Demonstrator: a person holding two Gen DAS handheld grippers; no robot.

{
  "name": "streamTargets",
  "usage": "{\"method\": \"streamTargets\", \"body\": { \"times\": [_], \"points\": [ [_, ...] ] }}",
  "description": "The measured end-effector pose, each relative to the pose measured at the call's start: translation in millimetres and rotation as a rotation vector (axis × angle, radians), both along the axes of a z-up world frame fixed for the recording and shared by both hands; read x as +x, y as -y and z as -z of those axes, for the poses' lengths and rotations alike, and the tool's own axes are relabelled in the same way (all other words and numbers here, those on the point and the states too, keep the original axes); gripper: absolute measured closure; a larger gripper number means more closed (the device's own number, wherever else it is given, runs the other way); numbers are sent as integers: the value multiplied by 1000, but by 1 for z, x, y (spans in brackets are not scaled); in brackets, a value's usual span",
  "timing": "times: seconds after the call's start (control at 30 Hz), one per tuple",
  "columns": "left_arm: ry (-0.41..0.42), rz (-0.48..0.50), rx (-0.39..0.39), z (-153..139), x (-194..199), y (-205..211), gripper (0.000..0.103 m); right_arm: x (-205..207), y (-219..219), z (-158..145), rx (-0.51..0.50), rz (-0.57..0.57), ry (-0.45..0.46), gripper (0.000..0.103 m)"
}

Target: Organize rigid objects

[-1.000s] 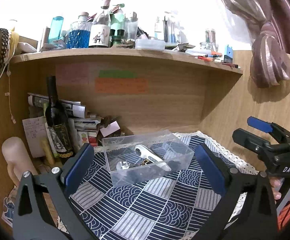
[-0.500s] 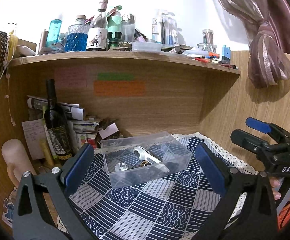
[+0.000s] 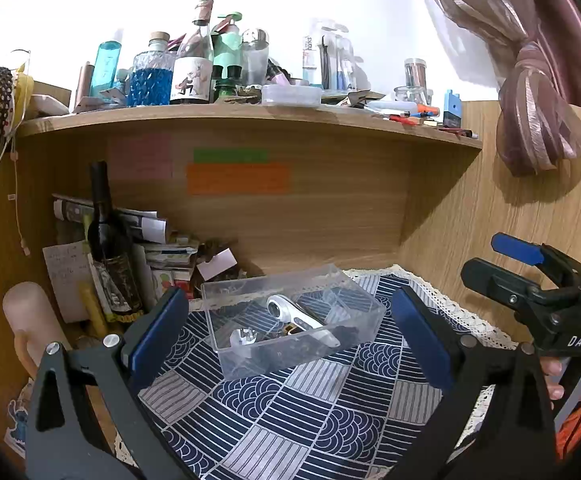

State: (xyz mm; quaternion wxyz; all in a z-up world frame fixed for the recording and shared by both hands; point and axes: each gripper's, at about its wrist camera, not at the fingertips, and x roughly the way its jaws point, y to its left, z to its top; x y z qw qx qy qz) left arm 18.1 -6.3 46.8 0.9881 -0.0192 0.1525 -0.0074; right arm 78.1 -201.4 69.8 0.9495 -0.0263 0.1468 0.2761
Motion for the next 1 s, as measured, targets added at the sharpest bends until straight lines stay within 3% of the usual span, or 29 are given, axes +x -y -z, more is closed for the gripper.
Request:
{"method": "streamTargets", "body": {
  "times": [1.0],
  "points": [
    [8,26,-13,1,0,2,0,4,-6,6,-10,-6,-15,0]
  ]
}}
